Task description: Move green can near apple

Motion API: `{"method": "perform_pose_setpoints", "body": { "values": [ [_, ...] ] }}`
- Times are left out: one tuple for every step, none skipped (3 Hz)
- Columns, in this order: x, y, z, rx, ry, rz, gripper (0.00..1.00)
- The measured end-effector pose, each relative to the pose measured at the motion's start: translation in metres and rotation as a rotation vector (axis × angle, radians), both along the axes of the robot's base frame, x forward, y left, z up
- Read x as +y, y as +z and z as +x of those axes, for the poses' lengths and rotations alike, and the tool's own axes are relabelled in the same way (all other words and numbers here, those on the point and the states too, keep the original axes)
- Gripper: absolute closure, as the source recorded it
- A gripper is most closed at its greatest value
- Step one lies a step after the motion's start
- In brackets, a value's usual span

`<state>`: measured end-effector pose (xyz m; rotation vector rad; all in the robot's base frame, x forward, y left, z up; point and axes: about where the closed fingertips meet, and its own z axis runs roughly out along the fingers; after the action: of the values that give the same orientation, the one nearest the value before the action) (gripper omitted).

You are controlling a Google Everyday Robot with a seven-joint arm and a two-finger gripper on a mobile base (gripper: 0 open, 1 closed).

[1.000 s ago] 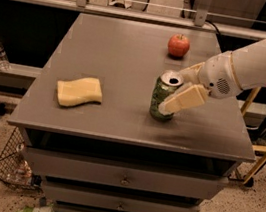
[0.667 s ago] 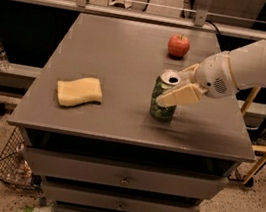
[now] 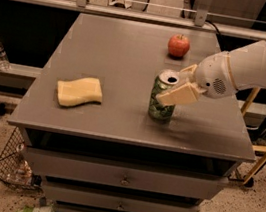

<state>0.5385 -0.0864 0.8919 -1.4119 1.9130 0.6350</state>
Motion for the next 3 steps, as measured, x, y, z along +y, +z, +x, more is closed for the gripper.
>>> {"method": "perform_pose_setpoints", "body": {
  "values": [
    [-0.002,0.003,0.000,-0.010,-0.007,-0.003,1.00],
    [-0.006,0.006,0.000,-0.022,-0.014,-0.008,1.00],
    [-0.029,0.024,0.005,-0.077,-0.071,-0.048,1.00]
  ]
}}
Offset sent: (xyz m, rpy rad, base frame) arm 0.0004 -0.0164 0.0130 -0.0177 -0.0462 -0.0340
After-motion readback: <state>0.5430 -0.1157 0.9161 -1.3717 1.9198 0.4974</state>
